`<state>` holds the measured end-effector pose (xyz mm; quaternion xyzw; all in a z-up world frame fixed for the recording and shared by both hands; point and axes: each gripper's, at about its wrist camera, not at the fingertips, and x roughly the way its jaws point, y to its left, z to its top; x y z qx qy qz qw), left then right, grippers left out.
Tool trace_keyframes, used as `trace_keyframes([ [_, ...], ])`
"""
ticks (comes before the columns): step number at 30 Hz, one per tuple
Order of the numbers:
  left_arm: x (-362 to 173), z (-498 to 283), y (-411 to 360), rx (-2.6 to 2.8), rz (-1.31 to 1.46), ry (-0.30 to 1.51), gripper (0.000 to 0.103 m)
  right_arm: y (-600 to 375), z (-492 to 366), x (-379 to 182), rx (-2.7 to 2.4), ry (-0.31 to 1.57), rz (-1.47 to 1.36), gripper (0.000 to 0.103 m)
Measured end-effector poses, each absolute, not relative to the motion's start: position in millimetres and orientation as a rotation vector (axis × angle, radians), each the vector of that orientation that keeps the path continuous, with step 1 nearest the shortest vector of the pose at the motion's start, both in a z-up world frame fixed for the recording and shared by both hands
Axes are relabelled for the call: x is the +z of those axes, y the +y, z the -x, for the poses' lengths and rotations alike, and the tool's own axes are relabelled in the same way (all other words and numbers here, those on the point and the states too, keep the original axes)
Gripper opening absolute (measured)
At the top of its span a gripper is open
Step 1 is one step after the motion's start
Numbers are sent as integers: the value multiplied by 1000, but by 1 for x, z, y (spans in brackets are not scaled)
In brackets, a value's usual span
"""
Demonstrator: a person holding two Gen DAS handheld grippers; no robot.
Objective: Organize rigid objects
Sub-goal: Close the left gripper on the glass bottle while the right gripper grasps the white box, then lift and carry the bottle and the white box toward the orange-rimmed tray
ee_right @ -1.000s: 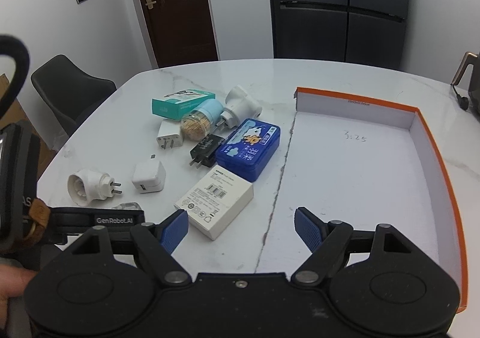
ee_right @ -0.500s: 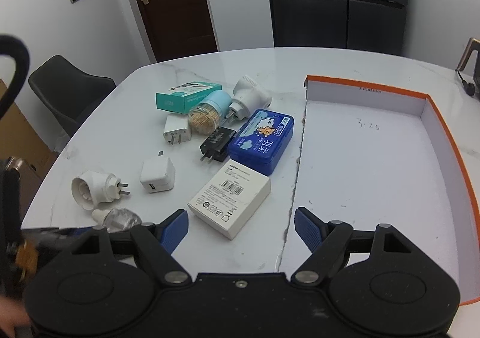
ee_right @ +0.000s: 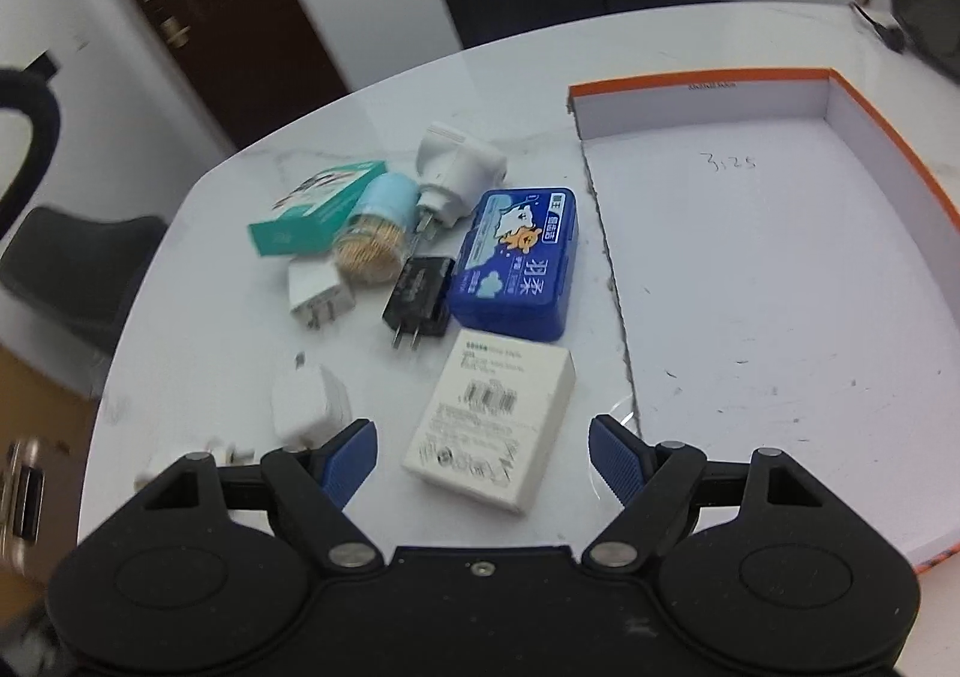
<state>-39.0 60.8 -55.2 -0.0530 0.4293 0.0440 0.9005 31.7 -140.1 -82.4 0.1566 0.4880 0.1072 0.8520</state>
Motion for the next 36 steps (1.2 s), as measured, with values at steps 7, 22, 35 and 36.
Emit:
trace_keyframes([
  [7,-46,39,70,74,118,874,56,-103,-60,-103,143,1112,-256,91],
  [22,-29,24,52,11,108,842,56,-139,-21,-66,243,954,-103,71],
  [35,-9,1,5,-66,100,822,56,-203,3,-32,227,850,-96,71],
  [36,-8,0,1,-73,96,820,56,-207,3,-31,222,848,-104,71],
])
